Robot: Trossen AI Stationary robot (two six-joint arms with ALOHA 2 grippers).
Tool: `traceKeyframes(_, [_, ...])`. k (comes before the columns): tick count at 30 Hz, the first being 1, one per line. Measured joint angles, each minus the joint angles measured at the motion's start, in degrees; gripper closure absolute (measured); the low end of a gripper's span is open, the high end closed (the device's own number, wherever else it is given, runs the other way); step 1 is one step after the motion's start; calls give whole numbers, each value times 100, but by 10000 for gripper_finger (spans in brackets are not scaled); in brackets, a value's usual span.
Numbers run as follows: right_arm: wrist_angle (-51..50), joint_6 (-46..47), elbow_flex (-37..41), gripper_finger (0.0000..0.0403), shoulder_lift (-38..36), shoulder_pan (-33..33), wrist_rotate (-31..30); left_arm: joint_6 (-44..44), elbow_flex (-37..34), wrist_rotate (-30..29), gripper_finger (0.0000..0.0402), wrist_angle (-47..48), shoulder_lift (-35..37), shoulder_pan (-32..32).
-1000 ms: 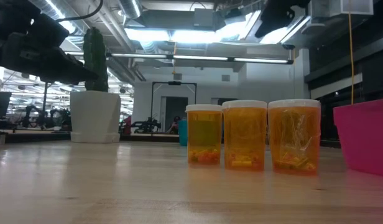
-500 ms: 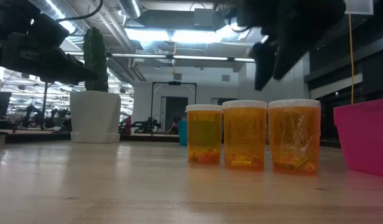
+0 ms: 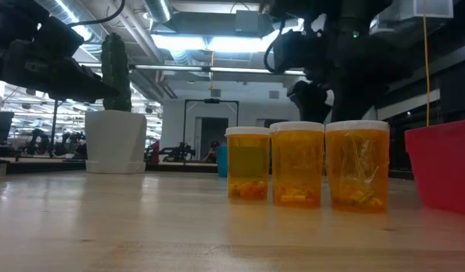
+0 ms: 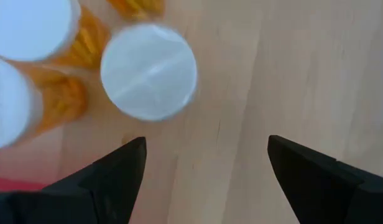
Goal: Pick and place medicine bottles into bin by pill shape (circle, oval)
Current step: Put the large orange pill bottle into the red bin
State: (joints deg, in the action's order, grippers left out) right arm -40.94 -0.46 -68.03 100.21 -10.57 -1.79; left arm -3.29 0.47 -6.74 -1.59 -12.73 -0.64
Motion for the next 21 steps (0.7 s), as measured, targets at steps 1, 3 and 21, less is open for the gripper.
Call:
traceKeyframes(1, [74, -99, 0, 66, 14, 0, 33, 0, 0, 0, 401, 0, 0, 0])
traceKeyframes(3, [234, -296, 0, 66, 34, 0, 181, 2, 0, 0, 401, -1, 0, -1])
traceKeyframes(21, [980, -908, 0, 66, 255, 0, 896, 22, 0, 0, 401, -2, 0, 0])
